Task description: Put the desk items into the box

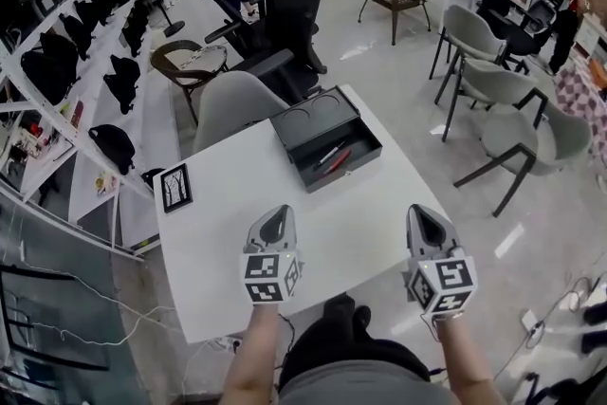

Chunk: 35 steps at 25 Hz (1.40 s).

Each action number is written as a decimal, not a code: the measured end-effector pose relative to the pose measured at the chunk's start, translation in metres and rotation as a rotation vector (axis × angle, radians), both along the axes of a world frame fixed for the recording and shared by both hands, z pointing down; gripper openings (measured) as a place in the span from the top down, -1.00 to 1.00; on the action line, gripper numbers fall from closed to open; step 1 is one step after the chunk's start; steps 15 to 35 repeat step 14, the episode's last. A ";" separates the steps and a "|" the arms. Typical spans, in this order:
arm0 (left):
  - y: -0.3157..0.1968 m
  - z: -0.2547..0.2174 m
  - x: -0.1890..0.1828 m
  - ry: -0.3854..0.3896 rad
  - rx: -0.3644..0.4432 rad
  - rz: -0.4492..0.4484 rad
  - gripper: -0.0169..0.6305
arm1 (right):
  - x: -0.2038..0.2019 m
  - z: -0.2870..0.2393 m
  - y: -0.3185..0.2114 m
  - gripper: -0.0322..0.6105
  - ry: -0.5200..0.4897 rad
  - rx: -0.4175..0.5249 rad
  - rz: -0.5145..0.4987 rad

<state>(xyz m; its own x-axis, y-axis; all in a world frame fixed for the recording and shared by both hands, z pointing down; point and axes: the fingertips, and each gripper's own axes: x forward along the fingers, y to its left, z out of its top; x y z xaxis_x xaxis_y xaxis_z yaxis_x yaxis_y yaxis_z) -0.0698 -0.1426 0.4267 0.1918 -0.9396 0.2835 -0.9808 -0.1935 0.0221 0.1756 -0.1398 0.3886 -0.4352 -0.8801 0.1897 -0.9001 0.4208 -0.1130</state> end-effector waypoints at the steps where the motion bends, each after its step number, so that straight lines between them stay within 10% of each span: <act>1: 0.001 0.000 0.000 0.000 0.001 -0.001 0.93 | 0.000 0.000 0.000 0.89 0.000 0.000 -0.001; 35: 0.006 0.000 0.002 -0.019 0.006 0.000 0.93 | 0.004 -0.001 0.005 0.89 0.000 0.014 0.010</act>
